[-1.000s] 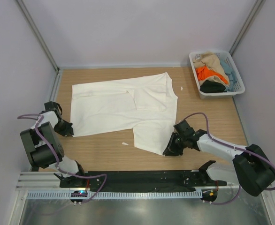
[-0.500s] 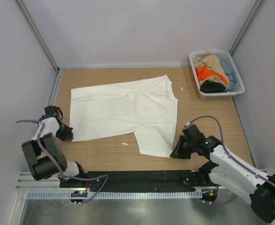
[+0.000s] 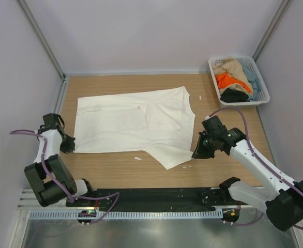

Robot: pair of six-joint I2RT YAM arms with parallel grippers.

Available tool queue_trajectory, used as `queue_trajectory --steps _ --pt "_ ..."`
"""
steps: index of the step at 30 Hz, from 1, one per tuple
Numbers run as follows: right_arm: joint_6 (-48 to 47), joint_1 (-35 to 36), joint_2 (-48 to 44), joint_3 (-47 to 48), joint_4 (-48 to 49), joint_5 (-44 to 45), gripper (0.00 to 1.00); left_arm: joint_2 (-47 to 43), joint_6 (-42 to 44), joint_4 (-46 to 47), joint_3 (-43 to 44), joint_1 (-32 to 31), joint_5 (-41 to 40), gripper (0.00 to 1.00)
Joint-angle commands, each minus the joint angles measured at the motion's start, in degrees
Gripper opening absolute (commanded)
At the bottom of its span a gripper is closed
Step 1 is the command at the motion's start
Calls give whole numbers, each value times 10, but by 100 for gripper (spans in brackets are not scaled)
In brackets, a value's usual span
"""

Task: Fold and stack the t-shirts
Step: Fold the tshirt

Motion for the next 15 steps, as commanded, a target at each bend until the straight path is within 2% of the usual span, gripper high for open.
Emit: queue_trajectory --steps 1,6,10,15 --pt "-59 -22 25 45 -32 -5 1 6 19 -7 24 10 -15 0" --pt "-95 -74 103 138 -19 -14 1 -2 31 5 38 9 27 0" --pt "-116 -125 188 273 -9 -28 1 5 35 4 65 6 45 0" --pt "-120 -133 307 405 11 -53 1 47 60 0 114 -1 56 0"
